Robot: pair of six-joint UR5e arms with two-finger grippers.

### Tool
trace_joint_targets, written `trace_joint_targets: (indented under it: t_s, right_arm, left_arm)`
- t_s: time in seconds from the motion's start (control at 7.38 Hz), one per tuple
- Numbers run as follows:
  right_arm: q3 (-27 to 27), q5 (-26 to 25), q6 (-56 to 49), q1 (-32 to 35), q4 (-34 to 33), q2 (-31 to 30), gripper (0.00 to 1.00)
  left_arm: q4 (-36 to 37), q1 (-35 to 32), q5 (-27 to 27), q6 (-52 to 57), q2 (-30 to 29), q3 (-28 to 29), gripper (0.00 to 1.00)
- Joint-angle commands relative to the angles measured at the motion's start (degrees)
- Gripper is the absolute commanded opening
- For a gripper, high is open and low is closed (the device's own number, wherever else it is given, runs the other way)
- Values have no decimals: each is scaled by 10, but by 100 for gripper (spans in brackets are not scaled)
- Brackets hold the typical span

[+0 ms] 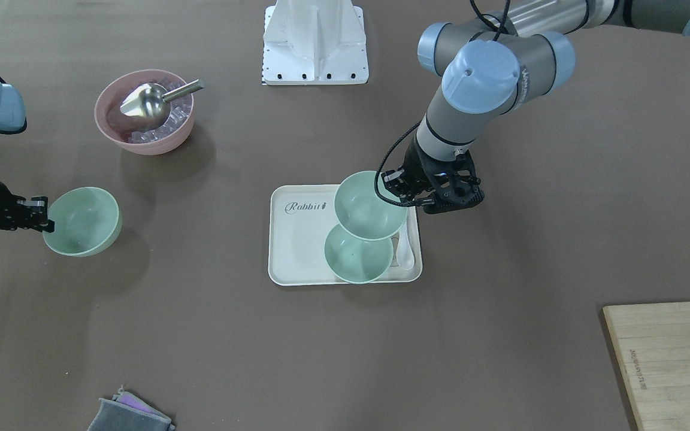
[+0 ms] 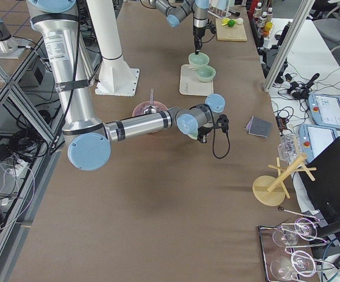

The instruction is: Stack green bowls together

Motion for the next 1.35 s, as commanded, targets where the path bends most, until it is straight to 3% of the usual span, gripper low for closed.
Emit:
trace_joint_targets:
  t_s: [0.0,0.54,1.22]
  right_arm:
    - [0,-2,1,1,-10,9,0]
    - [2,1,17,9,-44,36,0]
    - [5,-1,17,9,-46,39,0]
  left_arm:
    - [-9,-2,-1,-1,-19,23,0]
    - [-49,-16,0,0,-42,86,0]
    - [-76,-17,2,0,-48,119,0]
